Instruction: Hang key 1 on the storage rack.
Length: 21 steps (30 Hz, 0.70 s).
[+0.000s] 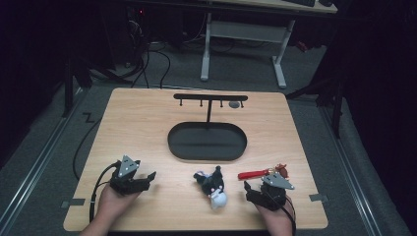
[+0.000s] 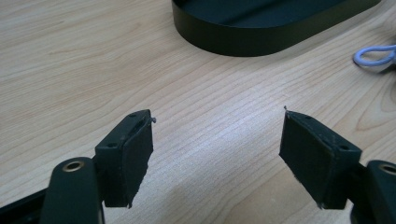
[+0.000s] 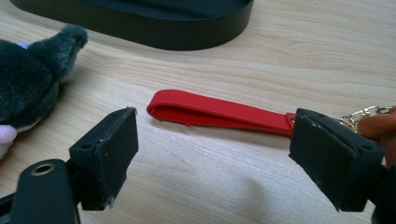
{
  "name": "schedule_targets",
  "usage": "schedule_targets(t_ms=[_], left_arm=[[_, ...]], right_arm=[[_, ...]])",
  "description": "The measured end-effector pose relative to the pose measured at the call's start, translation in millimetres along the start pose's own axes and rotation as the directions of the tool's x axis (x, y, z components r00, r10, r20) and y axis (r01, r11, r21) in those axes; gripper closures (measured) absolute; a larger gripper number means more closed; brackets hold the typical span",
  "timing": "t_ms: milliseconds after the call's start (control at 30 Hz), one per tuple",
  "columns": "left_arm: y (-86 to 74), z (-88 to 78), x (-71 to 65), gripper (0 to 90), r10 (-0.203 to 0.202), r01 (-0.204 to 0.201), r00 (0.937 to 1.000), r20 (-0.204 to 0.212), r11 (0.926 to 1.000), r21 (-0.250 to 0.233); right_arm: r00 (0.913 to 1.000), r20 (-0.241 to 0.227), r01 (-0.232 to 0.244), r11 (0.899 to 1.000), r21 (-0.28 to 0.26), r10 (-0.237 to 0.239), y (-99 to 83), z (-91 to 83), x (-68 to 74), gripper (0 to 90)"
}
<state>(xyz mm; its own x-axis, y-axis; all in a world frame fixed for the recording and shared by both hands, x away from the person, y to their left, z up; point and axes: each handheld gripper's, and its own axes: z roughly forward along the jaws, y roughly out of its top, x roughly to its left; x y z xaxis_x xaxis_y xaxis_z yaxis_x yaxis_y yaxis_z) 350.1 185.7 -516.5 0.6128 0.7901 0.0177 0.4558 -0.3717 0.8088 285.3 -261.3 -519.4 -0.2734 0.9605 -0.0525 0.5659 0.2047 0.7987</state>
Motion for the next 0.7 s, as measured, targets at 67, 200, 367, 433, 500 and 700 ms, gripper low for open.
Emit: schedule_targets(t_ms=[67, 200, 367, 433, 500, 700], left_arm=[[-0.1, 0.2, 0.2, 26.2, -0.005, 0.005, 1.0, 0.007, 1.0, 0.001], [-0.3, 1.1, -1.5, 26.2, 0.005, -0.005, 0.9999, 0.013, 1.0, 0.004], [0.0, 0.9, -2.5, 26.2, 0.01, -0.01, 0.9999, 0.014, 0.9999, 0.004], [0.3, 0.4, -2.7, 26.3, 0.008, -0.008, 0.9998, 0.017, 1.0, 0.001], [0.5, 0.1, -3.0, 26.3, 0.012, -0.012, 0.9998, 0.017, 0.9999, 0.001], [-0.3, -0.1, -4.5, 26.3, 0.018, -0.018, 0.9996, 0.02, 0.9998, 0.001]], right_arm=[[1.0, -0.005, 0.006, 1.0, 0.002, -0.006, 0.3, 0.9, 0.7, 15.1], [0.9996, -0.016, 0.022, 1.0, 0.011, -0.021, 0.2, 2.1, 2.0, 14.9], [0.9996, -0.019, 0.023, 1.0, 0.014, -0.023, 0.6, 0.9, 2.6, 14.6], [0.9994, -0.02, 0.027, 1.0, 0.01, -0.027, 0.9, 0.2, 3.0, 14.5], [0.9994, -0.02, 0.028, 1.0, 0.011, -0.028, 1.3, -0.3, 3.4, 14.6], [0.9993, -0.022, 0.03, 0.999, 0.016, -0.03, 2.2, -2.1, 3.7, 14.6]])
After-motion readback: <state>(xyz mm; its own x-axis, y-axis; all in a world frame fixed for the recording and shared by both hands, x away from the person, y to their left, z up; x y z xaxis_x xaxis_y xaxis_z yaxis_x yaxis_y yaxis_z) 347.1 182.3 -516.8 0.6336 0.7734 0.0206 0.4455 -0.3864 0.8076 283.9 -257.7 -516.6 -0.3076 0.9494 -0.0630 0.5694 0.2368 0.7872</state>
